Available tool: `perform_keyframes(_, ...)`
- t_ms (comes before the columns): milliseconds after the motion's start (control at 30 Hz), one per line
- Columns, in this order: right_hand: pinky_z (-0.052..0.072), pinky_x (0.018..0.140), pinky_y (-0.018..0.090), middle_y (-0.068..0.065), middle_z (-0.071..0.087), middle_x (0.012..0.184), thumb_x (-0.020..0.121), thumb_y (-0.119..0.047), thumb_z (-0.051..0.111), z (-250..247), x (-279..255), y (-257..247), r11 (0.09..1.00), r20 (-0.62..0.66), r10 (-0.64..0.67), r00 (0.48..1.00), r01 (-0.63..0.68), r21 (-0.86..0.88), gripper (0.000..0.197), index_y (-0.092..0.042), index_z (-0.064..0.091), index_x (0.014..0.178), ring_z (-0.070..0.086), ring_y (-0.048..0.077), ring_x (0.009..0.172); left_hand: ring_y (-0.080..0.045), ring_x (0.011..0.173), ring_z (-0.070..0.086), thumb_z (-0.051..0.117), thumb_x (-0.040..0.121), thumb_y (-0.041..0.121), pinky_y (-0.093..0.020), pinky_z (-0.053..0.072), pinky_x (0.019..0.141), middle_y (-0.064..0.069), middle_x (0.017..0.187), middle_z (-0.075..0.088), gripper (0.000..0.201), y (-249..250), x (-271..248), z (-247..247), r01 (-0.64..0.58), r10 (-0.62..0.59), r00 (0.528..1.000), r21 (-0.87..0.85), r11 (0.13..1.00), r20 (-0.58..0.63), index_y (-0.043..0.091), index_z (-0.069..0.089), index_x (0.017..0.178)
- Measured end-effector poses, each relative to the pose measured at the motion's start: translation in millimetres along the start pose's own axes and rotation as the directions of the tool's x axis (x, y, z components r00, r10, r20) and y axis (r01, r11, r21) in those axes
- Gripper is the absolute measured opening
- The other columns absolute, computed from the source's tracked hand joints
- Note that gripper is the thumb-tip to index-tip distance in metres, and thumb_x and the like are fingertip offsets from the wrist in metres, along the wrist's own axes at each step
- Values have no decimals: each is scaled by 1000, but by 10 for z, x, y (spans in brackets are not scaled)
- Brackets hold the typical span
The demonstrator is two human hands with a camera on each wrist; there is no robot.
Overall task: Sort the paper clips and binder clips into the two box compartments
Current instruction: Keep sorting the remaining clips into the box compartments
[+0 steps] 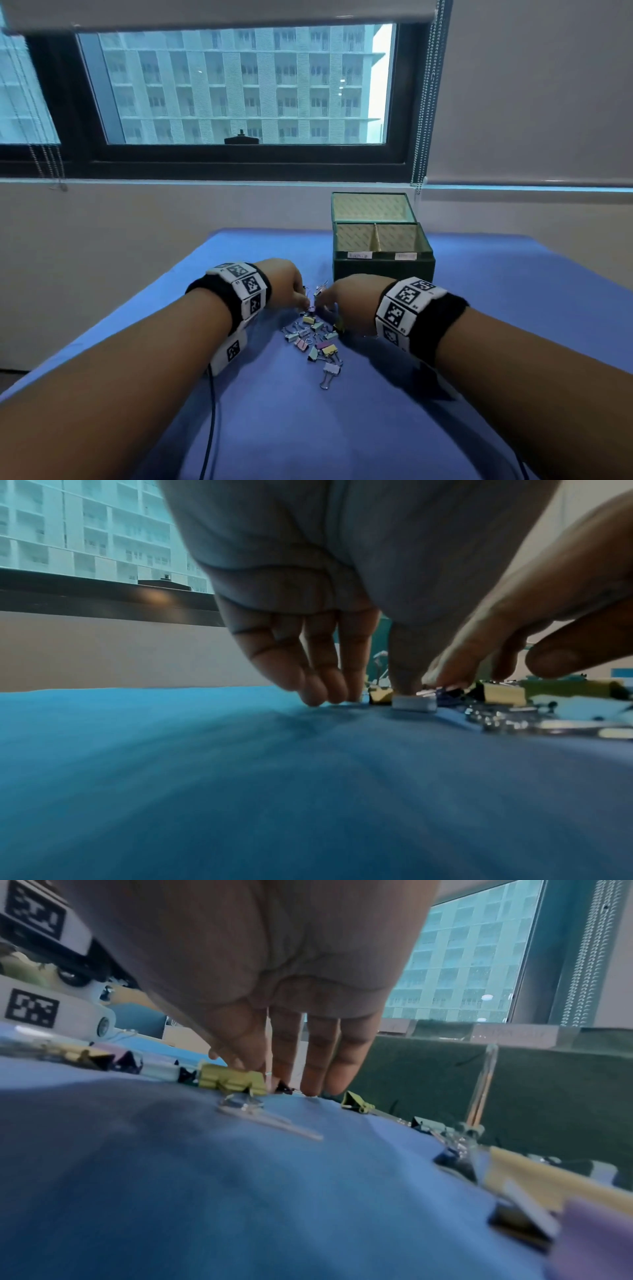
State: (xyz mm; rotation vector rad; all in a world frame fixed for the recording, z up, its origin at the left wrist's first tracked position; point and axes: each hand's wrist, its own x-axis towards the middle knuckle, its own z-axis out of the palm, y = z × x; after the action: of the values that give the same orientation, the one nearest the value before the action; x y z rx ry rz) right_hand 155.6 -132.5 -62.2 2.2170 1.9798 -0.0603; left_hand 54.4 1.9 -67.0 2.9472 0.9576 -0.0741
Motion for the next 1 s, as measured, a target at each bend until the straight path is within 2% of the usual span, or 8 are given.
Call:
perform_keyframes(100, 49, 75, 32, 2, 59, 98, 88, -21, 54, 30, 52, 17, 999, -55, 50, 997, -49, 15, 14, -26, 55, 102, 57, 26, 89, -18, 77, 62, 69, 83, 45, -31, 54, 76, -1, 89, 73, 27, -16, -5, -2, 0, 0, 1000, 5, 1000, -2, 19, 74, 90)
perform_keyframes(200, 49, 84, 34, 3, 55, 108, 92, -26, 51, 66, 78, 51, 996, -61, 79, 995, -76, 49, 36, -37, 53, 126, 58, 25, 100, -17, 80, 62, 69, 83, 38, -27, 52, 74, 1, 90, 72, 20, -19, -8, -13, 0, 1, 1000, 18, 1000, -28, 20, 73, 90)
perform_keyframes(300, 46, 94, 38, 1, 49, 108, 93, -23, 46, 71, 78, 52, 998, -30, 13, 999, -11, 64, 43, -52, 55, 122, 51, 22, 106, -19, 85, 63, 63, 82, 31, -30, 54, 77, 3, 91, 70, 8, -49, -2, -32, 17, -17, 993, 4, 1000, -118, 23, 65, 80)
perform_keyframes(433, 50, 86, 38, -2, 60, 102, 91, -26, 52, 89, 93, 15, 999, -131, -7, 991, 14, 53, 18, -33, 66, 98, 57, 22, 99, -17, 80, 59, 65, 80, 24, -28, 50, 67, 4, 83, 65, 10, -5, -84, -75, -18, 11, 988, -48, 999, -157, 22, 56, 75)
perform_keyframes(533, 47, 71, 29, -6, 62, 88, 89, -23, 55, 83, 85, -16, 1000, -127, -3, 992, 7, 29, 8, -28, 58, 85, 59, 20, 86, -15, 66, 67, 60, 83, 21, -30, 56, 65, 1, 69, 72, 8, -9, -101, -53, -59, 27, 987, -203, 977, -158, 22, 53, 87)
perform_keyframes(633, 50, 75, 30, -7, 62, 91, 87, -24, 58, 78, 72, -30, 999, -141, 12, 990, -5, 46, 9, -31, 58, 93, 60, 20, 88, -18, 60, 71, 52, 84, 18, -34, 61, 66, -3, 72, 74, 24, -5, -101, -33, -35, 24, 999, -236, 971, -47, 33, 51, 103)
perform_keyframes(867, 42, 78, 29, -8, 64, 105, 84, -26, 62, 56, 39, -56, 999, -192, 35, 981, -28, 35, 35, -31, 52, 117, 59, 21, 99, -20, 64, 60, 42, 89, 7, -29, 52, 64, -1, 73, 65, 25, 88, -99, -33, -7, 41, 994, -310, 951, 102, 15, 65, 85)
perform_keyframes(1000, 53, 81, 32, -9, 63, 90, 83, -27, 61, 19, -36, 90, 989, -212, 54, 976, -23, 147, 14, -29, 64, 96, 62, 18, 90, -1, 62, 46, 60, 87, 25, -24, 38, 66, 14, 69, 51, 18, 112, -129, -36, -80, 97, 993, -207, 975, 73, 26, 68, 103)
